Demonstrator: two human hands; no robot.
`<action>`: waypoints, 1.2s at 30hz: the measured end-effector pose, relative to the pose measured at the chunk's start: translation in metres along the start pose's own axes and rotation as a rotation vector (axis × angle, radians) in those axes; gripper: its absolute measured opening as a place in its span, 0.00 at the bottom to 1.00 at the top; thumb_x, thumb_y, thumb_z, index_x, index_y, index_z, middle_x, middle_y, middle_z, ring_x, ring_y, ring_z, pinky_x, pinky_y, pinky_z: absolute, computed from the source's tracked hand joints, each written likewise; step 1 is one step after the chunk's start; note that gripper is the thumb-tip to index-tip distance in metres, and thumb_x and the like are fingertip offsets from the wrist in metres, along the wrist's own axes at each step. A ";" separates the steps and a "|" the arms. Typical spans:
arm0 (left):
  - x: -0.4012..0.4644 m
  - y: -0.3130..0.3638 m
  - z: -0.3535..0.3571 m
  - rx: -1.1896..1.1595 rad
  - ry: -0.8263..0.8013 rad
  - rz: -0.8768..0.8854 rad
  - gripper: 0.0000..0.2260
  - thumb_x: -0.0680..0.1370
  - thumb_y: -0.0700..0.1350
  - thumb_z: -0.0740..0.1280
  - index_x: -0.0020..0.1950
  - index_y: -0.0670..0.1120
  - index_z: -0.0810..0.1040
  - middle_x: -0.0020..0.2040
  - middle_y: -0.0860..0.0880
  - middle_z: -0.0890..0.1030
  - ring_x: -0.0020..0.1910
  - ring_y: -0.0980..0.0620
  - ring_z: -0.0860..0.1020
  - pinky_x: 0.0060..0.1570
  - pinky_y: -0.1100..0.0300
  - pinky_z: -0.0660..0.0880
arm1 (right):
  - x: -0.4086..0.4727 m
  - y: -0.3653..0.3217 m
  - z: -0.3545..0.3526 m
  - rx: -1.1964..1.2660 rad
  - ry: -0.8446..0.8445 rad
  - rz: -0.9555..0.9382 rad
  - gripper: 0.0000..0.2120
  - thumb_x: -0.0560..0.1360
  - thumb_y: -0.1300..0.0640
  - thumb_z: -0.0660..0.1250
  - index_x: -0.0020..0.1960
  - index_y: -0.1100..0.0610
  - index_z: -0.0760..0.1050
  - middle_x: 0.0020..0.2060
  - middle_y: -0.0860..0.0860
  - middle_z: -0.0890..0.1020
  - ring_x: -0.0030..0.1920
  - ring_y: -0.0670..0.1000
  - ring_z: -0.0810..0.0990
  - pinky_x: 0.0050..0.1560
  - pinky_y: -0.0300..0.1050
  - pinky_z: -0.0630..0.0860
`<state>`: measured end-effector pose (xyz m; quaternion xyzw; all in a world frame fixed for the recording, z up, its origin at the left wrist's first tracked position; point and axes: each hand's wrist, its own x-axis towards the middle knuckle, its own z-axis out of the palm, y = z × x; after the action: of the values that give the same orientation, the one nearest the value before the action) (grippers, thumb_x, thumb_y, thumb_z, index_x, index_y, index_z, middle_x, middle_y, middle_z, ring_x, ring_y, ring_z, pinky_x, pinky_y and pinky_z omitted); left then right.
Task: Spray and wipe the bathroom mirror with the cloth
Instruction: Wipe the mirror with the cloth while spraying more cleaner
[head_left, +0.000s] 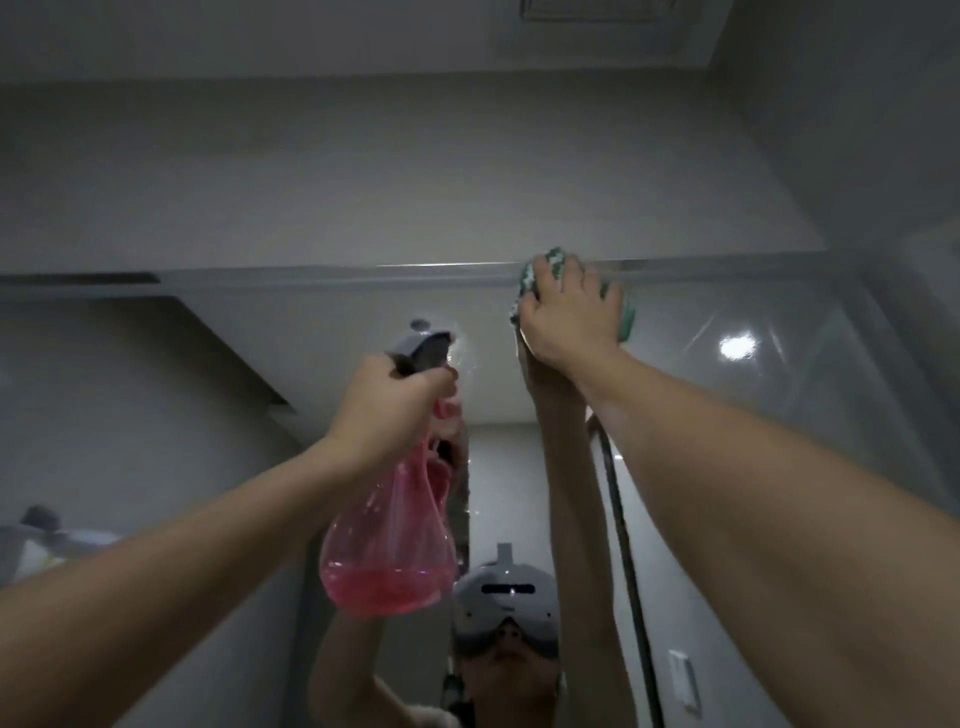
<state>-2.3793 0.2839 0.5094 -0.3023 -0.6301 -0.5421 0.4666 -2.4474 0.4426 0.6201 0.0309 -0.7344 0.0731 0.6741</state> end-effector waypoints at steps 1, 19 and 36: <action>-0.001 0.001 -0.010 0.018 0.006 0.011 0.05 0.75 0.35 0.64 0.46 0.34 0.78 0.39 0.41 0.80 0.35 0.49 0.81 0.28 0.60 0.76 | -0.003 -0.014 0.002 0.004 0.002 -0.039 0.25 0.81 0.48 0.48 0.77 0.51 0.51 0.76 0.57 0.55 0.74 0.57 0.54 0.71 0.59 0.50; -0.125 -0.011 0.026 0.119 0.158 -0.225 0.07 0.71 0.35 0.66 0.40 0.45 0.81 0.46 0.37 0.82 0.43 0.40 0.80 0.37 0.54 0.74 | -0.262 0.077 0.010 -0.117 -0.251 -0.851 0.26 0.78 0.42 0.46 0.74 0.46 0.60 0.72 0.53 0.66 0.72 0.55 0.65 0.72 0.60 0.54; 0.005 0.034 0.127 0.010 0.062 -0.003 0.12 0.68 0.40 0.69 0.47 0.33 0.79 0.45 0.34 0.81 0.41 0.37 0.81 0.31 0.60 0.73 | -0.035 0.202 -0.016 -0.064 0.028 -0.381 0.25 0.80 0.43 0.48 0.76 0.43 0.52 0.75 0.51 0.58 0.74 0.53 0.56 0.72 0.52 0.48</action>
<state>-2.3837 0.4138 0.5306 -0.2820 -0.6185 -0.5488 0.4865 -2.4576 0.6425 0.5730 0.1469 -0.7079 -0.0786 0.6864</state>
